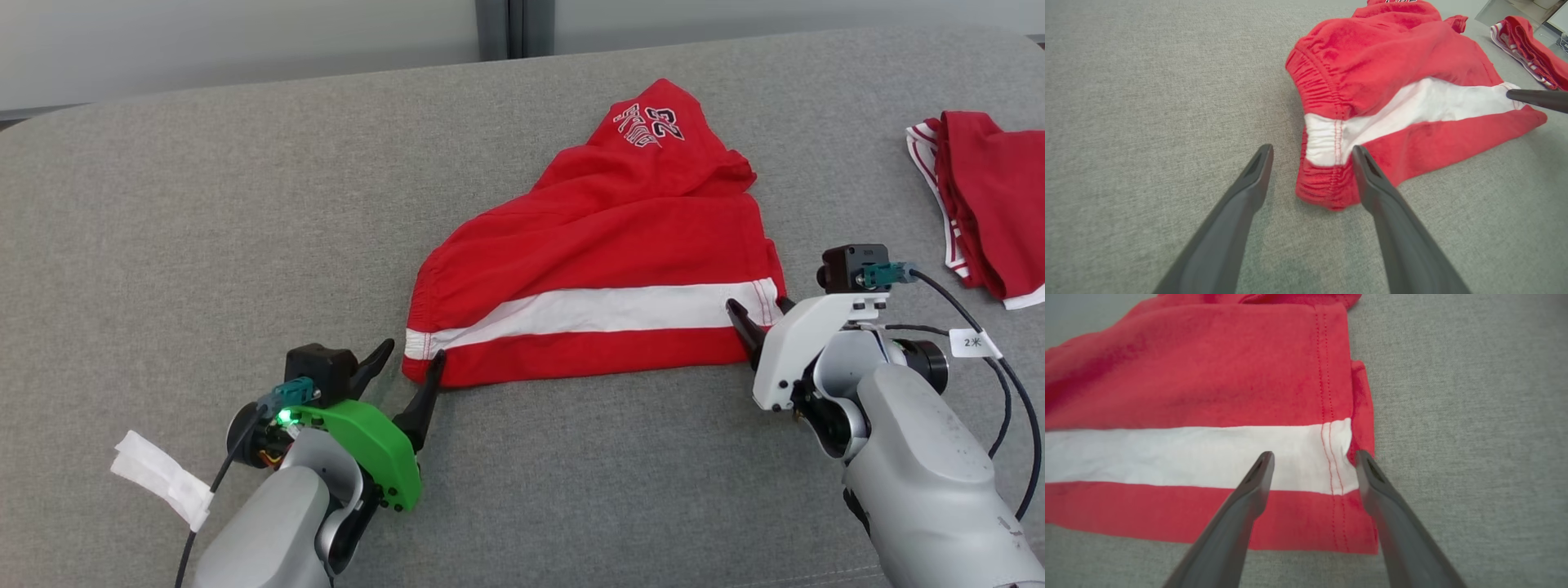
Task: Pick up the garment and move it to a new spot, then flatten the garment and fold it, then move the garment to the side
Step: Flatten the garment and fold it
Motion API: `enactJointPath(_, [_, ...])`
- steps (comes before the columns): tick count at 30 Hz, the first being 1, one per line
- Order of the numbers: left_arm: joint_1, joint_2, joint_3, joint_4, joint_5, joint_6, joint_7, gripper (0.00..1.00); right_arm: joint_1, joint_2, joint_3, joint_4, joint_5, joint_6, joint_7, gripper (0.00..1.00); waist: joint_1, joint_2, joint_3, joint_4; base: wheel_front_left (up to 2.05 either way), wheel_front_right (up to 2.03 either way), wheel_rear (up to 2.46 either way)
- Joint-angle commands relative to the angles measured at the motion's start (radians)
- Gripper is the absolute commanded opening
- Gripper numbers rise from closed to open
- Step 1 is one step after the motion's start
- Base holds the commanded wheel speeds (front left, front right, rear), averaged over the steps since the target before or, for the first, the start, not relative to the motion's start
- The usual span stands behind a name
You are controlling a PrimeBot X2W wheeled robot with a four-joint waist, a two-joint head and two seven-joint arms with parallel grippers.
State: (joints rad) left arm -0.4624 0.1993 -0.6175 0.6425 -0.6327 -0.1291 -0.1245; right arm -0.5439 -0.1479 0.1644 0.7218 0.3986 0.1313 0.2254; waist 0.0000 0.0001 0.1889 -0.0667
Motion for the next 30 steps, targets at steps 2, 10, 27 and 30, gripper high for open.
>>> enactJointPath(2, [-0.021, 0.01, -0.014, 0.011, -0.019, -0.002, -0.009, 1.0, -0.025, -0.01, 0.01, 0.027, 0.015, -0.001, -0.008, 1.0, 0.0, -0.0001, 0.003, 0.001, 0.0, 0.0, 0.0])
enactJointPath(10, [-0.05, 0.017, -0.054, 0.034, -0.046, -0.002, -0.017, 1.0, -0.076, -0.017, 0.094, 0.078, 0.064, -0.001, -0.029, 1.0, 0.0, -0.0001, 0.023, 0.013, 0.0, 0.0, 0.0])
enactJointPath(27, [-0.099, 0.026, -0.097, 0.065, -0.108, -0.002, -0.059, 0.31, -0.093, -0.049, 0.188, 0.119, 0.127, -0.001, -0.082, 0.49, 0.0, -0.0001, 0.028, 0.011, 0.0, 0.0, 0.0])
enactJointPath(30, [-0.102, 0.028, -0.106, 0.06, -0.118, -0.002, -0.075, 0.07, -0.091, -0.05, 0.195, 0.123, 0.132, -0.001, -0.085, 0.15, 0.0, -0.0001, 0.022, 0.008, 0.0, 0.0, 0.0])
